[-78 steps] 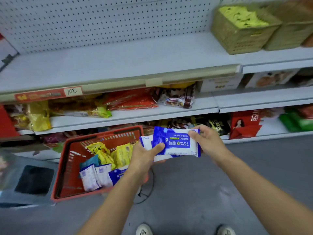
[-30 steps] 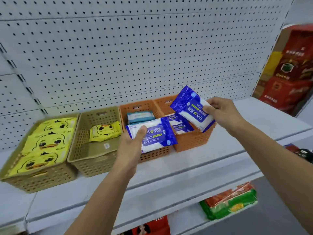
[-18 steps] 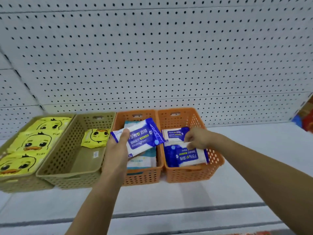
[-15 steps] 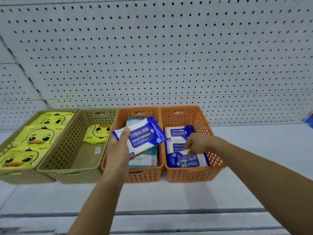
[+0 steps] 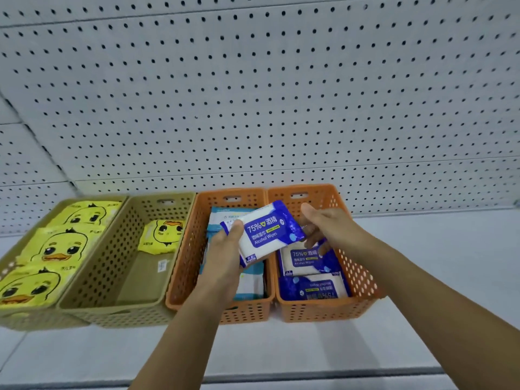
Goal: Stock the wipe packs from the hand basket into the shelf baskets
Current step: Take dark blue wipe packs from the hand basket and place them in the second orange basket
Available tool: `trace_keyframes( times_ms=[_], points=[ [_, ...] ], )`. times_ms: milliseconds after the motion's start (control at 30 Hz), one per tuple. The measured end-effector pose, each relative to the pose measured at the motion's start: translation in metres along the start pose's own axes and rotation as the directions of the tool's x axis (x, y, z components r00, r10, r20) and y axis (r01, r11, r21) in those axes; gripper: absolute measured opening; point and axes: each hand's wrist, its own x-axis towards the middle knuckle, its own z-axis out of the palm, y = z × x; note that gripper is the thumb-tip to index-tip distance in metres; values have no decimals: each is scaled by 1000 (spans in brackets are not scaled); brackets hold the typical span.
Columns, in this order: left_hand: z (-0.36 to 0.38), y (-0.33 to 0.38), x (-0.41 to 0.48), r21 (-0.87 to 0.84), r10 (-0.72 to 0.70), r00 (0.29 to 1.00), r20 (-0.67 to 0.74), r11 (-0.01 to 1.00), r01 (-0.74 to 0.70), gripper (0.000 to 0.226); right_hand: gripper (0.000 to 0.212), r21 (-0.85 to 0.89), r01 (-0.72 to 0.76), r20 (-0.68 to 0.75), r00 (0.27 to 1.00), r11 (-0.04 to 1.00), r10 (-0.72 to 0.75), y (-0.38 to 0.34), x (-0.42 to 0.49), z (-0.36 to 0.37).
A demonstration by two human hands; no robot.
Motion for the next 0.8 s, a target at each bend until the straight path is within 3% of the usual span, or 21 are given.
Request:
trace_keyframes(
  times_ms=[100, 233, 300, 400, 533, 667, 800],
  points=[
    [15, 3, 6, 3, -16, 998, 60, 1000, 16, 27, 28, 172, -80, 144, 988, 982, 55, -7, -4, 3],
    [28, 3, 5, 201, 70, 981, 179, 974, -106, 25, 19, 392, -88, -24, 994, 916, 106, -7, 0, -2],
    [23, -4, 2, 449, 150, 955, 258, 856, -256, 32, 17, 404, -63, -193, 969, 912, 152, -3, 6, -7],
    [13, -23, 1, 735, 214, 907, 362, 532, -419, 58, 15, 299, -42, -409, 897, 953, 168, 7, 22, -8],
    [11, -37, 3, 762, 219, 893, 393, 466, -449, 73, 15, 157, -140, -394, 899, 978, 192, 18, 47, 5],
    [12, -44, 8, 782, 292, 877, 382, 403, -475, 71, 19, 302, -251, -311, 886, 920, 344, 23, 69, 19],
    [11, -47, 9, 776, 332, 854, 399, 373, -508, 65, 48, 281, -307, -368, 840, 909, 398, 28, 80, 25]
  ],
)
